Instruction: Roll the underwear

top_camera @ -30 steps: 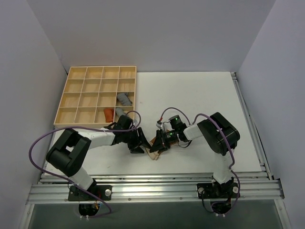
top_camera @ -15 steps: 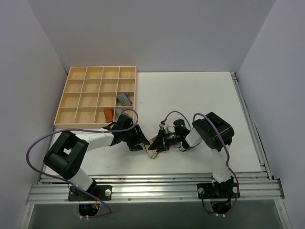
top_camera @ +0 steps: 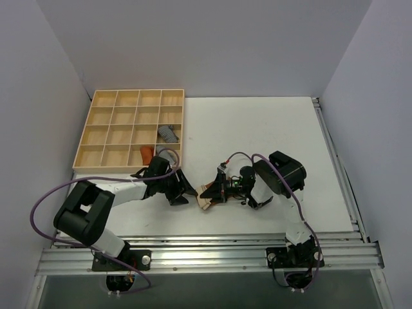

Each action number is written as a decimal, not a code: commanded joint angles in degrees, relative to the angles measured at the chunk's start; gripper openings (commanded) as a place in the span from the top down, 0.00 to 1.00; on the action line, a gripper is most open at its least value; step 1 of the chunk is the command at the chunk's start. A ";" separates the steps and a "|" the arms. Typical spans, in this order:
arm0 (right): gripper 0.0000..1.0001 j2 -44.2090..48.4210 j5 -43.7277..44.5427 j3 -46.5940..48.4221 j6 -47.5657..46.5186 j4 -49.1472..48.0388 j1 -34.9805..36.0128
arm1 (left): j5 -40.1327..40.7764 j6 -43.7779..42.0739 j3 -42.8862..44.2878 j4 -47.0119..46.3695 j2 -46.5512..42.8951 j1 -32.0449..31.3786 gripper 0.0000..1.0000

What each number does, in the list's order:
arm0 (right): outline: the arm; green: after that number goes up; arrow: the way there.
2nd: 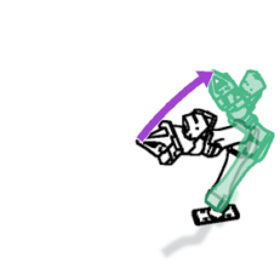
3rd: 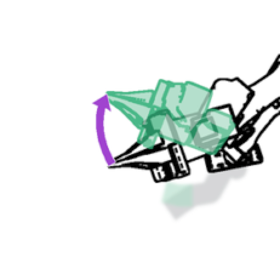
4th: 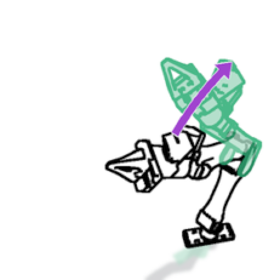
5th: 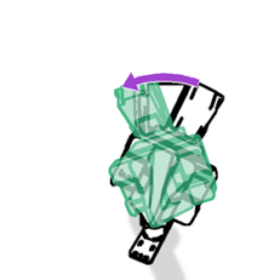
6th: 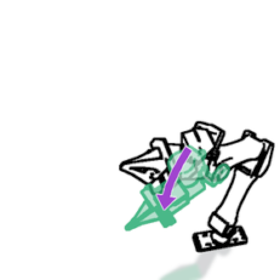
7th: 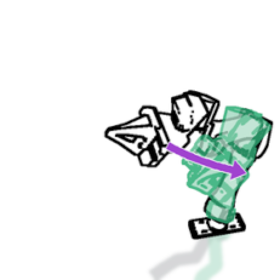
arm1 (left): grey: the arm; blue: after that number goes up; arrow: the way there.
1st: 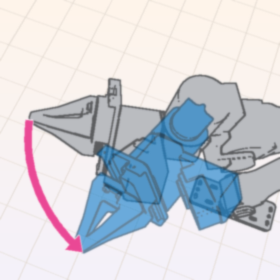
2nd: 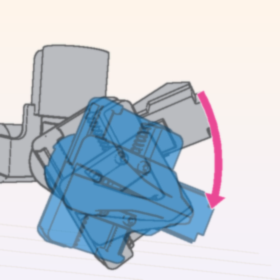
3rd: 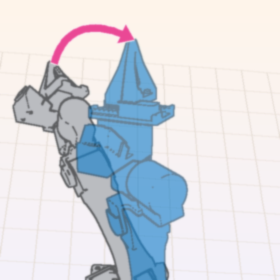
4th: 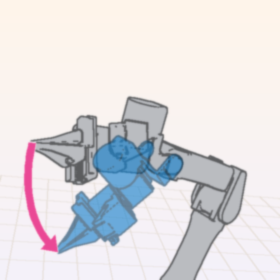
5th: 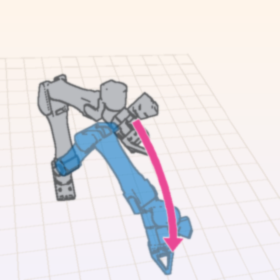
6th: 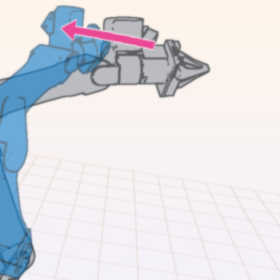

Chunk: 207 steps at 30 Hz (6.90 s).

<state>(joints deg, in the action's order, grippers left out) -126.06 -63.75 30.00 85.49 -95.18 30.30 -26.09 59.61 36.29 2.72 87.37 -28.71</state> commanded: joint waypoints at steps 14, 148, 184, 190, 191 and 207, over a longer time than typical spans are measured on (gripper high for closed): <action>1.00 -7.18 2.57 -5.91 8.90 -19.96 -0.25 | -5.46 9.98 -5.35 -25.20 5.87 -0.21 0.34; 1.00 33.33 46.44 -1.25 -44.10 61.26 22.09 | 4.64 2.87 9.76 18.29 -3.35 0.76 0.34; 0.98 31.49 43.70 -21.39 -38.38 29.78 19.27 | -3.26 -1.87 14.60 8.80 10.01 -8.91 0.41; 0.98 31.84 44.14 -22.61 -38.47 29.35 18.74 | -3.28 -4.33 14.33 12.21 8.52 -8.82 0.41; 0.99 31.67 44.58 -23.40 -38.38 28.56 18.65 | -2.05 -4.33 14.42 13.00 8.25 -8.82 0.41; 0.99 34.47 47.49 -24.47 -38.65 31.62 18.56 | 13.34 9.37 23.91 43.06 1.93 -10.49 0.37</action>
<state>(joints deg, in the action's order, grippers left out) -92.25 -19.11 6.39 50.06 -77.76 49.12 -17.21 62.83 57.45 37.78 93.36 -38.13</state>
